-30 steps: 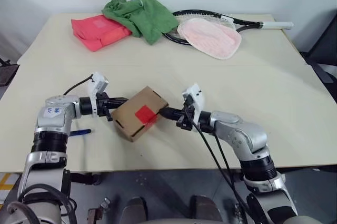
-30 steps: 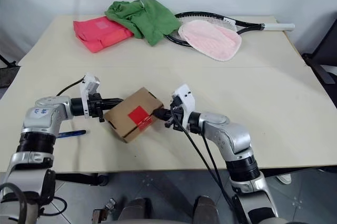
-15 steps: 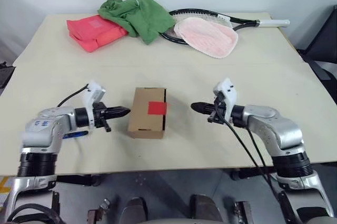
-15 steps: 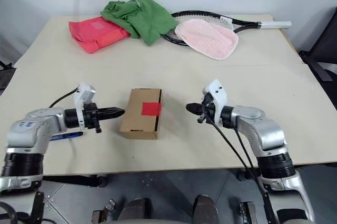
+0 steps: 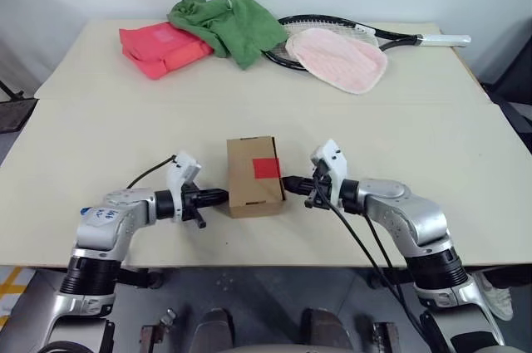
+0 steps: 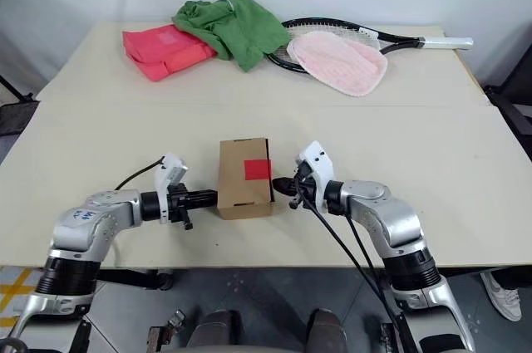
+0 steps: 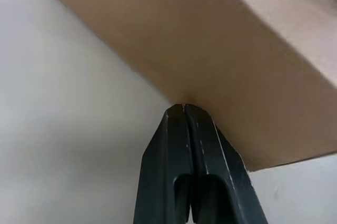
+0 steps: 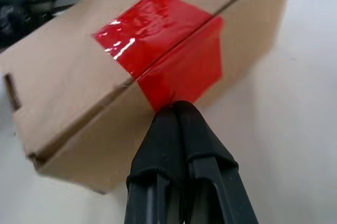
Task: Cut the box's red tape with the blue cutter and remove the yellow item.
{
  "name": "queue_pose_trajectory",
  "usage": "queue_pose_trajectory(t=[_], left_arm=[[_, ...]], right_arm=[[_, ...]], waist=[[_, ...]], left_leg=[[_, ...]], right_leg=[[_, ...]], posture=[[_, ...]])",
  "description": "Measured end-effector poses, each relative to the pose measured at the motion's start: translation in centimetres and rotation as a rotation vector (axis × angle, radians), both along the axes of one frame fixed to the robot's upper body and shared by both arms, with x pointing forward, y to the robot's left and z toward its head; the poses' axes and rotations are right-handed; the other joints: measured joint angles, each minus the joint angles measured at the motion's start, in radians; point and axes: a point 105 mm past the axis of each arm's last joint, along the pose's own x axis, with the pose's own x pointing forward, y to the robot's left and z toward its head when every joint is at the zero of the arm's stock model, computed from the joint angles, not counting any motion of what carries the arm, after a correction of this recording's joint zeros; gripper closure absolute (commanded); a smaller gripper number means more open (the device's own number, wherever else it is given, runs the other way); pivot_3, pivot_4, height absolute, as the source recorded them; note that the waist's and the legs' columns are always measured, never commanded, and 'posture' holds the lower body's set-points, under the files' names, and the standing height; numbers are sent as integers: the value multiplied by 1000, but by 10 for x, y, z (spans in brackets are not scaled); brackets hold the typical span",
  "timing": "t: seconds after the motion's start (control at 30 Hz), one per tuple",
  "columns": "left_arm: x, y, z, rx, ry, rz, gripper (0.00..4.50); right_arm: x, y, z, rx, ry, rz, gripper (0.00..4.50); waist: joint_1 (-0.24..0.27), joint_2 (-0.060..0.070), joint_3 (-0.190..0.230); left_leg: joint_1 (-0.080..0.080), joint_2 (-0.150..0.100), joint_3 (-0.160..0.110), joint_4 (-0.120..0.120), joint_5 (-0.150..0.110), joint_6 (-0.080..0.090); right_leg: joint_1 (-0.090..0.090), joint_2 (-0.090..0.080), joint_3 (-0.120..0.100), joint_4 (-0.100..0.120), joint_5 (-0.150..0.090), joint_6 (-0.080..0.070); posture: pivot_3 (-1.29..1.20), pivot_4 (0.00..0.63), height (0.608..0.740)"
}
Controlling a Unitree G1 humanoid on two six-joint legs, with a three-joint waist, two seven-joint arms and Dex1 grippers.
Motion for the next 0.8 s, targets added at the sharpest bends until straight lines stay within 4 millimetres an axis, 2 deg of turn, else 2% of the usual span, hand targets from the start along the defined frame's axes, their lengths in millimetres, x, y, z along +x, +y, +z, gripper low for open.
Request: queue_pose_trajectory(t=[0.13, 0.3, 0.47, 0.6, 0.8], left_arm=[[1, -22, -2, -24, 2, -39, 4457], [9, -65, -3, -82, 13, -92, 4457], [8, -90, -4, -94, 22, -141, 4457], [6, -92, -4, -87, 22, -148, 4457], [-1, -74, 0, -55, -12, -132, 4457]], right_arm=[[10, -16, 3, -26, -16, -35, 4500], [22, -51, 10, -136, -70, -49, 4500], [30, -74, 7, -202, -70, -39, 4500], [30, -77, 5, -213, -65, -14, 4500], [30, -69, -4, -199, -78, 22, 4500]], waist=[[6, 0, 0], [22, 0, 0], [21, 0, 0], [19, 0, 0], [11, 1, 0]], left_leg=[[0, 0, 0, 2, 0, 0], [0, 0, 1, 3, 0, 0], [0, 0, 2, 3, 0, 0], [0, 0, 2, 3, 0, 0], [0, 0, 2, 2, 0, 0]], right_leg=[[1, 0, 0, 0, 0, 0], [1, 0, 0, -2, 0, 0], [1, 0, 0, -3, 0, 0], [1, 0, 0, -3, 0, 0], [1, 0, 0, -3, 0, 0]], posture=[[0, 150, 740], [0, 150, 740], [0, 150, 740], [0, 150, 740], [0, 150, 740]])
